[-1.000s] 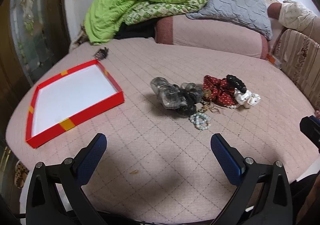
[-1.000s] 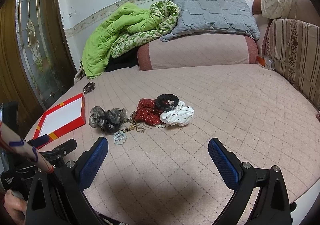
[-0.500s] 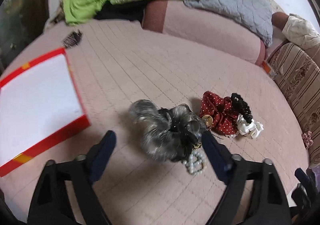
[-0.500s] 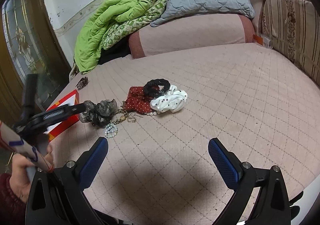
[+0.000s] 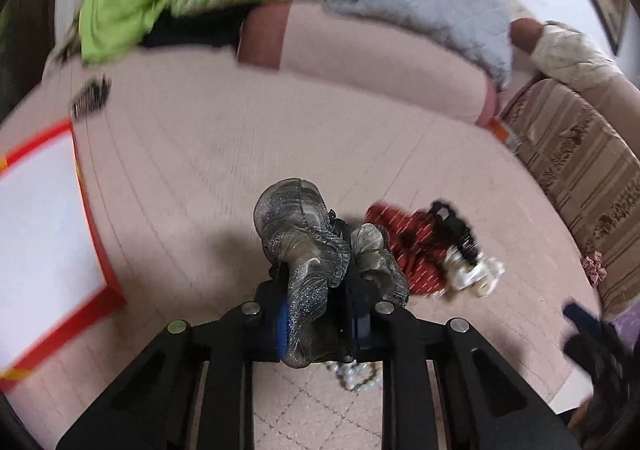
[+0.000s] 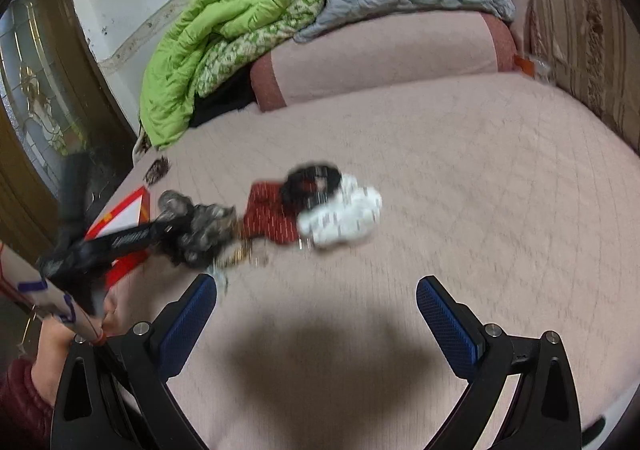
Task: Organize jewelry
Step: 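Grasp the grey sheer scrunchie with the left gripper, then grasp the white dotted scrunchie with the right gripper while left holds grey scrunchie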
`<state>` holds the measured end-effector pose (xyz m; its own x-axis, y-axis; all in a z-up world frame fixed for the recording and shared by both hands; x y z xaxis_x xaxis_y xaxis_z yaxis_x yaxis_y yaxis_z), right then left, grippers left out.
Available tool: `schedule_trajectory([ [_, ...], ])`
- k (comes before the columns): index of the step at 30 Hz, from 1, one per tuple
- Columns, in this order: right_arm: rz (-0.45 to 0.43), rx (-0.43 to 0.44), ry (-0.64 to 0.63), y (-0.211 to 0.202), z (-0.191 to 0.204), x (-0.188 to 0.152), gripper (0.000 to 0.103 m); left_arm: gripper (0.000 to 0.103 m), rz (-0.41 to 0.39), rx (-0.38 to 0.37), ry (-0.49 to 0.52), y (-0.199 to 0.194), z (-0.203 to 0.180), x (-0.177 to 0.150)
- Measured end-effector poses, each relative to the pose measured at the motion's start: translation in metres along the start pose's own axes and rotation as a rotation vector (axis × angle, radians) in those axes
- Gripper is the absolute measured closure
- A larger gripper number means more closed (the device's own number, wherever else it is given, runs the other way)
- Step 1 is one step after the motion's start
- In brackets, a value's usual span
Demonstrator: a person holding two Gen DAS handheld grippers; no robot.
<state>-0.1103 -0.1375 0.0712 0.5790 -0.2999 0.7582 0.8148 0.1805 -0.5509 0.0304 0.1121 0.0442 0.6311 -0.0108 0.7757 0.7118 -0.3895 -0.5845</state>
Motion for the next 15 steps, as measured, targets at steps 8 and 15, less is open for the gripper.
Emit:
schedule_trajectory([
  [8, 0.091, -0.063, -0.003, 0.074, -0.007, 0.022, 0.026, 0.082, -0.14, 0.014, 0.089, -0.028, -0.005, 0.019],
  [15, 0.139, -0.113, 0.03, 0.113, -0.017, 0.02, 0.081, 0.082, -0.111, 0.012, 0.085, -0.023, -0.001, 0.017],
])
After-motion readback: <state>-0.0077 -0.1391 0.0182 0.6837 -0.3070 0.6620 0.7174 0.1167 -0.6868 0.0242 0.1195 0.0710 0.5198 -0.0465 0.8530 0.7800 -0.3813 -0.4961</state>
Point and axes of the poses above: each gripper's, at about its wrist camera, not at the fingertips, and y roughly the way its jaws point, z to its left, x to its top, the point moved 4 cm from there along y, roughly the way its jaws point, and after that the axes turned 8 degrees about -z, right-handed, at the moved point
